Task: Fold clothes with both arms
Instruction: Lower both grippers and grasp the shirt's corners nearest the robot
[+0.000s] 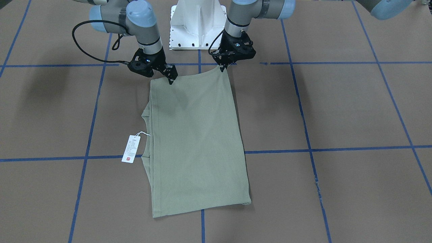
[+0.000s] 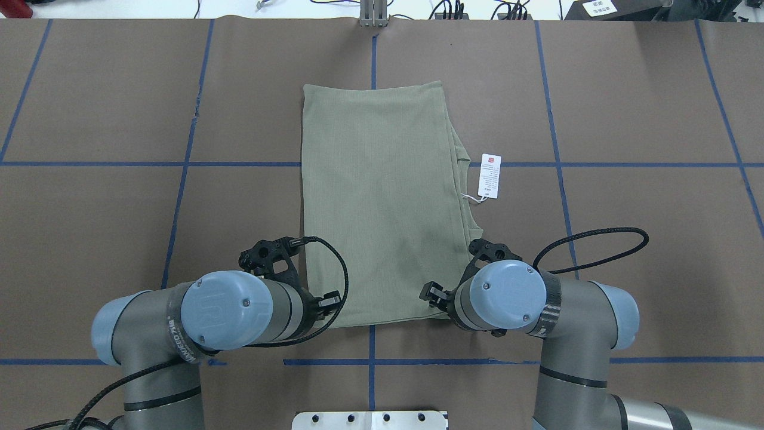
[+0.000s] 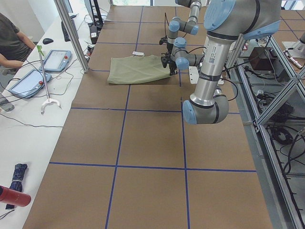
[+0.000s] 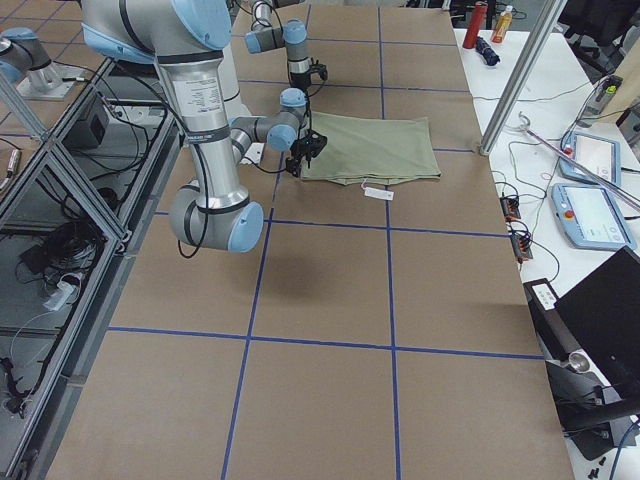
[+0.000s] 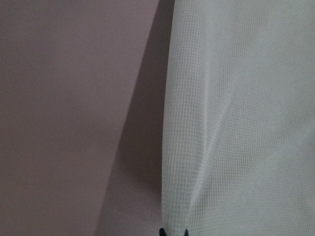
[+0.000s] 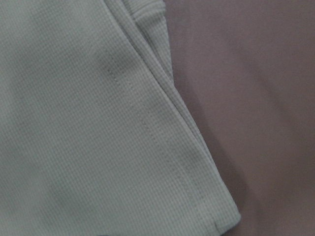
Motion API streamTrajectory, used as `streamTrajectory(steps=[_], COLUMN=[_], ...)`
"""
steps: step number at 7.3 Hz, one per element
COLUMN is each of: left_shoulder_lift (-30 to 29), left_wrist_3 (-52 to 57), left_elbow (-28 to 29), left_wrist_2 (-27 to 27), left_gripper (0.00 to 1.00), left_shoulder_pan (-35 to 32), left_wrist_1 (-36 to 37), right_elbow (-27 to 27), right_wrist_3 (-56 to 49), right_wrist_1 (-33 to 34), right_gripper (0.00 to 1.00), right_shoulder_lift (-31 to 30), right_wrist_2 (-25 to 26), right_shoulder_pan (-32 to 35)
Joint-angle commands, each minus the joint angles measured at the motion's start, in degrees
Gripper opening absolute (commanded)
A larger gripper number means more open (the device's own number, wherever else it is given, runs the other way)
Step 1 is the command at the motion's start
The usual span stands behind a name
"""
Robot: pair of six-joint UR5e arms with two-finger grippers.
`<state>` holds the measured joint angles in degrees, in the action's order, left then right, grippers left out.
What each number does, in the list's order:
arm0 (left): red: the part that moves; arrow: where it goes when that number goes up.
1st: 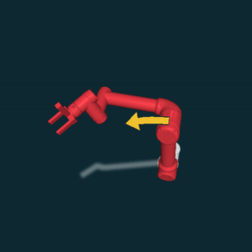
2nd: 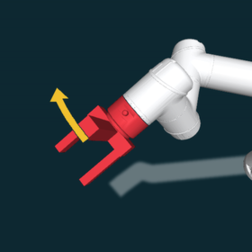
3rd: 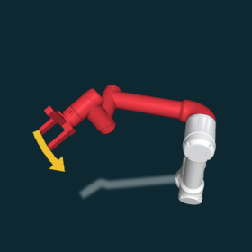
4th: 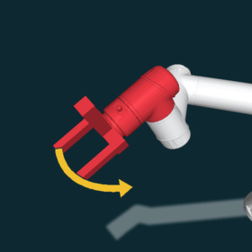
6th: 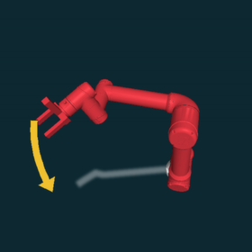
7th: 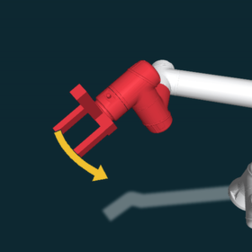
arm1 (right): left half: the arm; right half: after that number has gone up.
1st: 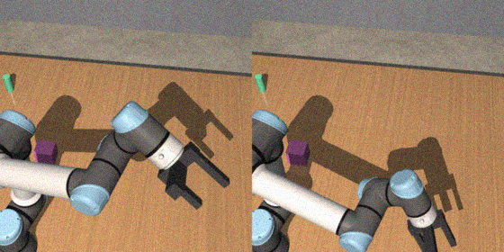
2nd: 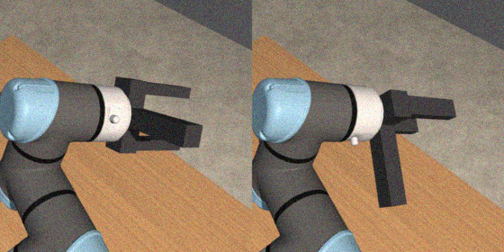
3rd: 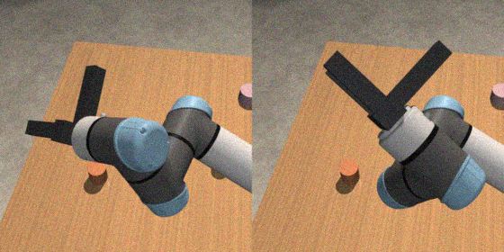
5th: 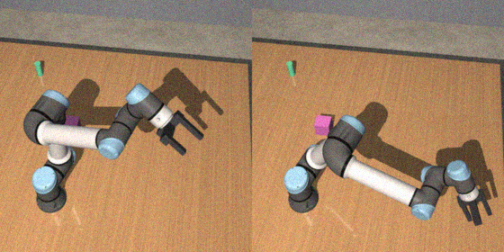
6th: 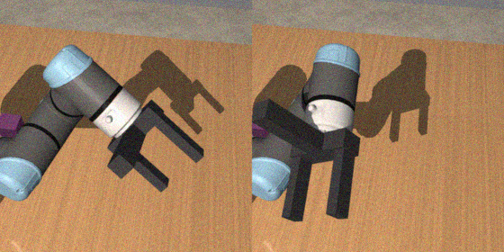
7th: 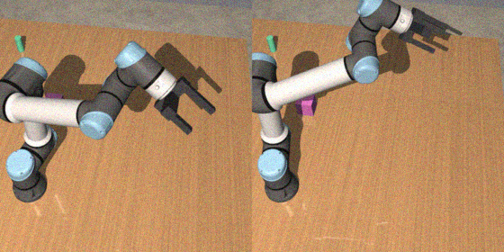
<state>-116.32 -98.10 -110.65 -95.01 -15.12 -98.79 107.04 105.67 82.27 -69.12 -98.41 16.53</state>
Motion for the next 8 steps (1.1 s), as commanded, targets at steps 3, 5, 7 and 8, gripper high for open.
streamTrajectory(steps=[3,5,7,8], left_shoulder_lift=[0.04,0.04,-0.04,0.13], left_wrist_3=[0.01,0.01,0.01,0.01], left_elbow=[0.00,0.00,-0.09,-0.87], left_wrist_2=[0.00,0.00,0.00,0.00], left_gripper=[0.00,0.00,0.00,0.00], left_shoulder_pan=[0.00,0.00,0.00,-0.09], left_wrist_1=[0.00,0.00,-0.09,0.08], right_elbow=[-0.08,-0.08,0.27,0.62], right_wrist_3=[-0.02,0.06,3.20,3.66], right_wrist_1=[0.25,0.25,-0.44,-0.54], right_gripper=[0.23,0.04,0.00,0.00], right_shoulder_lift=[1.44,1.62,2.05,2.06], right_wrist_2=[-0.38,-0.38,0.05,-0.38], right_shoulder_pan=[-0.01,-0.01,0.08,0.51])
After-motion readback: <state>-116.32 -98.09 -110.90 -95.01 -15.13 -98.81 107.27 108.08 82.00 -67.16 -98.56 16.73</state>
